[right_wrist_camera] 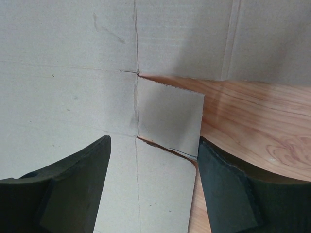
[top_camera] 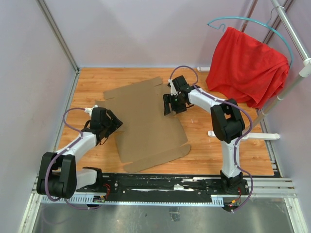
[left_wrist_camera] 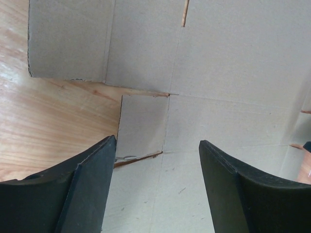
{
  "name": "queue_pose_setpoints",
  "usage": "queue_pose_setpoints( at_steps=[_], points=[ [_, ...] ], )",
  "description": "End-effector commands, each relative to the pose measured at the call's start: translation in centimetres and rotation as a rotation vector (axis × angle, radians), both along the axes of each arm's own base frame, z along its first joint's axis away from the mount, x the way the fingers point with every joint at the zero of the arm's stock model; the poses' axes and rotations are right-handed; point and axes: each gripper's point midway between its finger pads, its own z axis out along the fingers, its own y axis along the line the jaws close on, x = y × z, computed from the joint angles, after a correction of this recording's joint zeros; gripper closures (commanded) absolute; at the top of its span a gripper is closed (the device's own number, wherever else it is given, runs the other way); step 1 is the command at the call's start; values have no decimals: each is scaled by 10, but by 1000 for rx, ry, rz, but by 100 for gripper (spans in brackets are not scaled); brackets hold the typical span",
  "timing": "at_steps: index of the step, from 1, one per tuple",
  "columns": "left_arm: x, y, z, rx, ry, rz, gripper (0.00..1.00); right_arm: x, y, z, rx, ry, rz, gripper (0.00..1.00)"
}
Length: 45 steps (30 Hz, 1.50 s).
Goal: Fold the paper box
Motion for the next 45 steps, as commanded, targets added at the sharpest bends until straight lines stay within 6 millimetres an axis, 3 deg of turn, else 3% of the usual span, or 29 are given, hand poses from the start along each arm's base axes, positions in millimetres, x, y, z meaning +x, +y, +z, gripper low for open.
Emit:
queue_pose_setpoints(
  at_steps=[1, 11, 21, 34, 45],
  points=[
    [17, -30, 21, -83, -53, -81, 27, -9, 24, 29, 56, -37, 42, 30],
    [28, -47, 39, -64, -98, -118, 27, -10, 28, 37, 60, -58, 55, 30],
    [42, -66, 32, -66, -74, -167, 28, -5, 30, 28, 43, -45, 59, 30],
    [66, -90, 42, -57, -86, -222, 27, -4, 33, 24, 40, -41, 70, 30],
    [61, -103, 8, -72, -18, -250, 29, -10, 41, 7, 37, -7, 85, 30]
  ],
)
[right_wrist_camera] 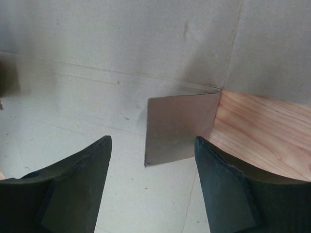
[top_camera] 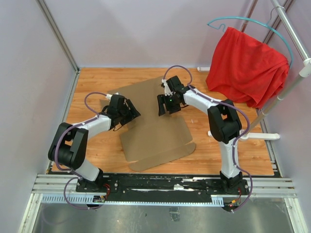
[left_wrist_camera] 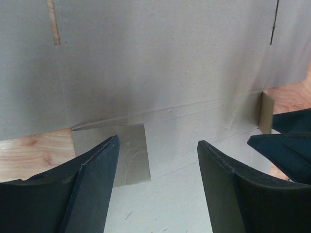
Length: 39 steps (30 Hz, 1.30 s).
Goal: Fold the paper box
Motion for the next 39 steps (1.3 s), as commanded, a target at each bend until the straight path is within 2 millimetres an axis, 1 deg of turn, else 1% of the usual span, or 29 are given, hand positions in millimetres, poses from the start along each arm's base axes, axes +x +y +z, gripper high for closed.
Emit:
queue_pose_setpoints(
  at_steps=[1, 5, 11, 13, 16, 19, 24, 29, 32, 37, 39],
  points=[
    [3, -12, -5, -21, -8, -31, 29, -4, 13, -6, 5, 19, 26, 30],
    [4, -11, -16, 0, 15, -27, 29, -5, 14, -15, -6, 37, 26, 30],
    [0, -9, -36, 18, 57, -29, 29, -7, 13, -30, -24, 70, 19, 31],
    [-2, -8, -38, 24, 62, -30, 29, -8, 12, -31, -27, 73, 16, 31],
    [-2, -6, -34, 32, 56, -29, 29, -6, 11, -27, -30, 62, 10, 31],
    [-3, -4, -22, 38, 35, -26, 29, -5, 9, -19, -36, 44, 4, 31],
    [-1, 4, 6, 65, -14, -6, 29, 2, 1, 1, -68, -12, -6, 31],
    [1, 22, 40, 127, -81, 47, 29, 11, -8, 24, -111, -70, -14, 31],
    [4, 33, 58, 166, -130, 82, 28, 19, -17, 36, -139, -97, -28, 30],
    [8, 50, 69, 254, -133, 128, 27, 35, -36, 57, -152, -132, -60, 29],
    [9, 53, 72, 272, -134, 134, 27, 40, -44, 64, -151, -144, -74, 29]
  ],
)
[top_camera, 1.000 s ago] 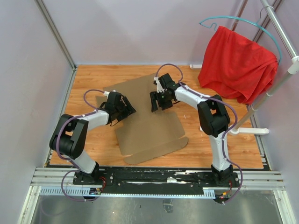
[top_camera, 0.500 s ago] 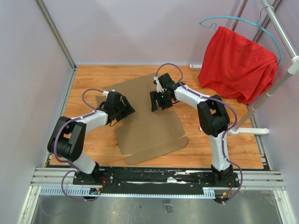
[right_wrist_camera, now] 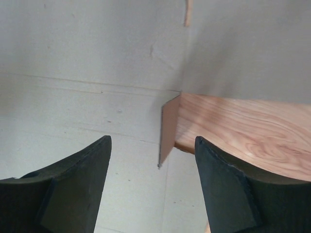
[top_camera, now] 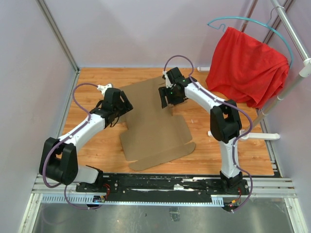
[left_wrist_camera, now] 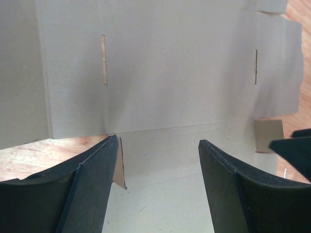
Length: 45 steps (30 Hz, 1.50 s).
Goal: Fold the paper box
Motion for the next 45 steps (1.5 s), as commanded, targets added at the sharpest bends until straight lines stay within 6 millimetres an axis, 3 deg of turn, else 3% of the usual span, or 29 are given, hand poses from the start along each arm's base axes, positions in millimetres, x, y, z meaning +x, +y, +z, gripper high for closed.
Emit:
queue_pose_setpoints(
  at_steps=[1, 6, 17, 25, 41, 45],
  points=[
    [0, 17, 9, 96, 0, 42, 27, 17, -33, 39, -25, -68, -46, 29],
    [-5, 14, 11, 73, 7, 31, 27, 16, -37, 43, 1, -61, -51, 30],
    [-25, -15, -12, -85, 40, -67, 28, -5, -5, 20, 89, 7, 14, 32],
    [-18, -26, -32, -111, 72, -99, 29, -13, 16, -2, 82, 40, 54, 32],
    [-3, -44, -93, -111, 209, -145, 34, -24, 34, -56, 106, 165, 70, 33],
    [-5, -40, -84, -93, 200, -138, 34, -24, 32, -50, 101, 149, 69, 33]
  ],
)
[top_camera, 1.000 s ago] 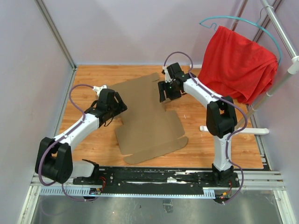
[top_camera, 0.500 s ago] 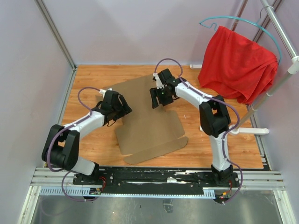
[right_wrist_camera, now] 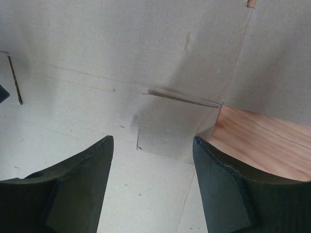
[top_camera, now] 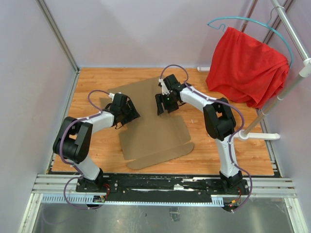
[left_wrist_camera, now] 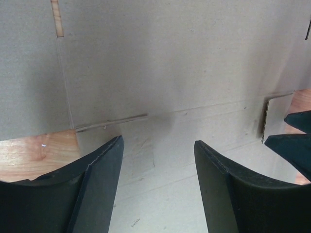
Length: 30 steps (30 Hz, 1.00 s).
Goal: Fold the paper box
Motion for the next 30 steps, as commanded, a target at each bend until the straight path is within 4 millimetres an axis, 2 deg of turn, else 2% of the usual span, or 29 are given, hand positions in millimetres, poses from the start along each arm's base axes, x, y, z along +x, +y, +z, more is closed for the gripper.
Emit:
queue_pose_setpoints(
  at_steps=[1, 5, 8, 11, 13, 15, 18, 21, 23, 27, 30],
  points=[
    [-3, -1, 11, 11, -12, -14, 34, -5, 5, -6, 7, 26, 4, 33],
    [3, 13, 57, 56, -105, 27, 32, 9, 2, 30, 2, -40, 3, 32],
    [14, 25, 98, 101, -193, 69, 29, 31, -2, 64, 10, -106, -13, 31],
    [29, 38, 132, 148, -277, 121, 25, 63, -12, 93, 40, -184, -52, 25],
    [40, 42, 145, 153, -316, 139, 24, 87, -20, 110, 87, -227, -69, 19],
    [54, 51, 153, 140, -336, 168, 23, 115, -28, 122, 158, -269, -83, 9],
    [77, 65, 150, 107, -351, 198, 23, 151, -36, 124, 299, -300, -87, 6],
    [106, 80, 137, 60, -359, 223, 23, 170, -45, 116, 402, -294, -98, 8],
    [132, 79, 128, 34, -381, 186, 23, 173, -48, 110, 408, -303, -89, 9],
    [181, 79, 117, 82, -373, 113, 23, 168, -50, 114, 397, -338, -54, 9],
    [207, 96, 99, 148, -315, 150, 23, 164, -55, 107, 365, -330, -63, 9]
  ],
)
